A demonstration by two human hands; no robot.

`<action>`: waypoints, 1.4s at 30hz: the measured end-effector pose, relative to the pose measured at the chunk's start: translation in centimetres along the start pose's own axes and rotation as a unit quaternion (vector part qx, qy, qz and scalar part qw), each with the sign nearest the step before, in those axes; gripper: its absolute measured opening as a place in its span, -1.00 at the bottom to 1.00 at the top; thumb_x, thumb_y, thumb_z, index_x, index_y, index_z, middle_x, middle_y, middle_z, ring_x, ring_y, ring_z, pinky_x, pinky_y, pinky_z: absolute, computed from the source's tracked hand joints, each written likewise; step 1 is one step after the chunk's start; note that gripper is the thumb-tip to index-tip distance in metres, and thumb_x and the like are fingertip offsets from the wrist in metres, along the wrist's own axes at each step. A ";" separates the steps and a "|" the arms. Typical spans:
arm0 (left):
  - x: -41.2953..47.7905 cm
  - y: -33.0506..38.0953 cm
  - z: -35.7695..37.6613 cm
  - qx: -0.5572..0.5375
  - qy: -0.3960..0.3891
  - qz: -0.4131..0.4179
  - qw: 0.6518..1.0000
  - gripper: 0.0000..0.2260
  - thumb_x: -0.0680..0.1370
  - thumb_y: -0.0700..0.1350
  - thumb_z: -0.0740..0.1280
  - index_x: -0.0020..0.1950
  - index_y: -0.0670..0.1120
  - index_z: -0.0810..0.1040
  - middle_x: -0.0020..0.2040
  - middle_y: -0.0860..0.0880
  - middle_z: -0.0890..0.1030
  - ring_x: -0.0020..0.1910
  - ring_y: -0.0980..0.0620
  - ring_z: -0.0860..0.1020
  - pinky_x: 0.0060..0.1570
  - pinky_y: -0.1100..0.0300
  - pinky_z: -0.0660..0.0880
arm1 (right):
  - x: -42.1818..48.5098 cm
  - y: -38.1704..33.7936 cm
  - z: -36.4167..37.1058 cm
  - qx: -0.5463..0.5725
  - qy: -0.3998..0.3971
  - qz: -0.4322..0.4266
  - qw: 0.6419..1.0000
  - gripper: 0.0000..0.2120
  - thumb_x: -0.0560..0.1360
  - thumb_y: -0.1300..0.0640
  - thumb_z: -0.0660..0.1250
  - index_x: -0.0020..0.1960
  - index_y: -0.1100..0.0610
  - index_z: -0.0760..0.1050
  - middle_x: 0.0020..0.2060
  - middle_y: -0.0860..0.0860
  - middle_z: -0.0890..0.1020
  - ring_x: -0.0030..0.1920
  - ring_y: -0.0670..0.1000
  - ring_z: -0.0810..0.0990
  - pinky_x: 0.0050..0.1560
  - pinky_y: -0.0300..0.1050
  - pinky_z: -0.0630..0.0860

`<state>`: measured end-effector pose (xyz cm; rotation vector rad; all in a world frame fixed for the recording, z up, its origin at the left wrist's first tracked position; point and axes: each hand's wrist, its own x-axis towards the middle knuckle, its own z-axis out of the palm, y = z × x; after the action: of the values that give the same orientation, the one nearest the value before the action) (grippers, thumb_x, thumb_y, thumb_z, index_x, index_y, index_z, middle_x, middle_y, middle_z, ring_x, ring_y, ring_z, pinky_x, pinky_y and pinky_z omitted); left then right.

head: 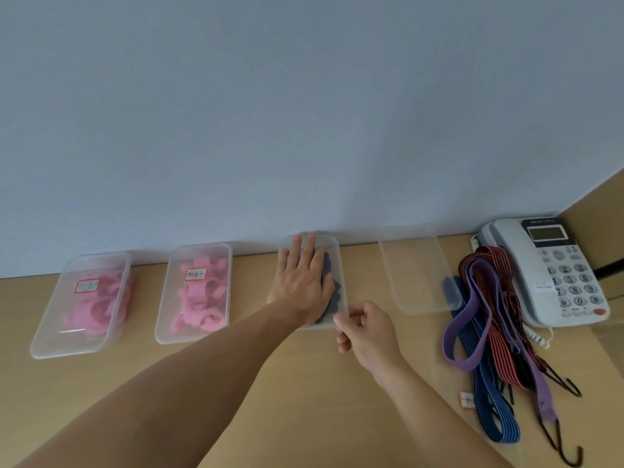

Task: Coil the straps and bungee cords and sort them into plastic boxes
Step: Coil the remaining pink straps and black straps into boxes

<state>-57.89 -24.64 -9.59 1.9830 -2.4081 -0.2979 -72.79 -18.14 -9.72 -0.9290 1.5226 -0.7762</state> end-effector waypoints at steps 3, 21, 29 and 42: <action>-0.2 -0.2 -0.3 0.021 0.001 -0.005 1.000 -0.34 0.55 0.22 -0.29 0.60 -0.02 -0.01 0.62 -0.20 -0.17 0.57 -0.20 -0.29 0.52 -0.19 -0.15 | -0.6 -0.2 0.2 0.002 0.006 -0.005 1.000 -0.89 0.49 0.22 0.41 -0.04 0.19 0.49 -0.36 0.11 0.61 -0.47 -0.04 0.55 -0.45 -0.16 0.52; -1.4 -1.7 -0.3 0.008 0.011 -0.040 0.999 -0.33 0.61 0.20 -0.17 0.61 -0.16 -0.02 0.62 -0.21 -0.09 0.60 -0.13 -0.18 0.50 0.04 -0.29 | 2.4 -1.9 1.2 -0.179 0.030 -0.078 0.980 -0.93 0.58 0.03 0.30 -0.08 -0.04 0.49 -0.29 -0.09 0.61 -0.28 -0.10 0.57 -0.38 -0.40 0.34; -1.7 -1.1 -1.1 0.014 0.060 -0.020 0.998 -0.48 0.64 0.01 -0.08 0.44 -0.22 0.41 0.48 -0.18 0.40 0.52 -0.23 0.26 0.49 -0.07 0.22 | 3.3 -2.0 1.1 -0.199 0.021 -0.089 0.976 -0.83 0.56 0.06 0.34 -0.21 -0.07 0.45 -0.35 -0.08 0.61 -0.29 -0.09 0.57 -0.35 -0.41 0.37; -2.6 -1.3 0.0 0.031 -0.040 -0.047 0.998 -0.31 0.55 0.27 -0.33 0.58 -0.08 -0.28 0.61 -0.04 -0.27 0.56 0.04 -0.34 0.53 0.08 -0.33 | 3.8 -3.6 -0.4 -0.258 -0.044 -0.072 0.962 -0.81 0.60 -0.04 0.25 -0.12 0.03 0.51 -0.23 -0.02 0.64 -0.23 -0.06 0.58 -0.38 -0.32 0.31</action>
<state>-56.08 -22.35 -9.47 2.1546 -2.4030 -0.3139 -72.88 -23.20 -8.29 -1.4530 1.6228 -0.4307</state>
